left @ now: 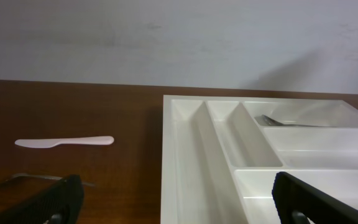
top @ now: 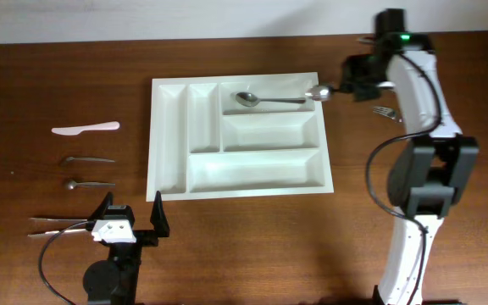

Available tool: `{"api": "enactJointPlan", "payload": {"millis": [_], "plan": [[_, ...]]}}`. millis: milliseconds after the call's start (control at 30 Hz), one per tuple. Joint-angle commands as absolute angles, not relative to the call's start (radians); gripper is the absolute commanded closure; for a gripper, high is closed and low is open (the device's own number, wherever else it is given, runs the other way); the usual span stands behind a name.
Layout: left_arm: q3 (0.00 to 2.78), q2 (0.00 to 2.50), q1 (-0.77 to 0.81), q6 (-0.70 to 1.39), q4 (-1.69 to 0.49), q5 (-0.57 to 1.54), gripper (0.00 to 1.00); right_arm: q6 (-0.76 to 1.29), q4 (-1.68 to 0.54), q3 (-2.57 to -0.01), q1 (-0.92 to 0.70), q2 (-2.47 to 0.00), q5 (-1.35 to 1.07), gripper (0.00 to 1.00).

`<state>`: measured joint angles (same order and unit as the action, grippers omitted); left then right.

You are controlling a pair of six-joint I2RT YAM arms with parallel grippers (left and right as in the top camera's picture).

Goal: Pack container
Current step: 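Carry the spoon into the tray's top compartment and release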

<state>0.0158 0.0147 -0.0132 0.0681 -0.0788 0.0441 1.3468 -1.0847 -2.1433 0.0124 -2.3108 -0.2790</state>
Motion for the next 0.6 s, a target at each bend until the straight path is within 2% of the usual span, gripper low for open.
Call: {"api": "enactJointPlan", "payload": {"millis": [0, 200, 367, 567], "plan": [[0.009, 0.006, -0.014, 0.052, -0.079, 0.044, 0.01, 1.370, -1.053, -2.164, -0.079, -2.310, -0.293, 0.96], [0.009, 0.006, -0.014, 0.052, -0.079, 0.044, 0.01, 1.427, -0.975, -2.164, -0.189, -2.310, -0.246, 0.94], [0.009, 0.006, -0.014, 0.052, -0.079, 0.044, 0.01, 1.477, -0.960, -2.164, -0.231, -2.311, -0.194, 0.87], [0.009, 0.006, -0.014, 0.052, -0.079, 0.044, 0.01, 1.483, -0.960, -2.164, -0.258, -2.313, -0.166, 0.86]]}}
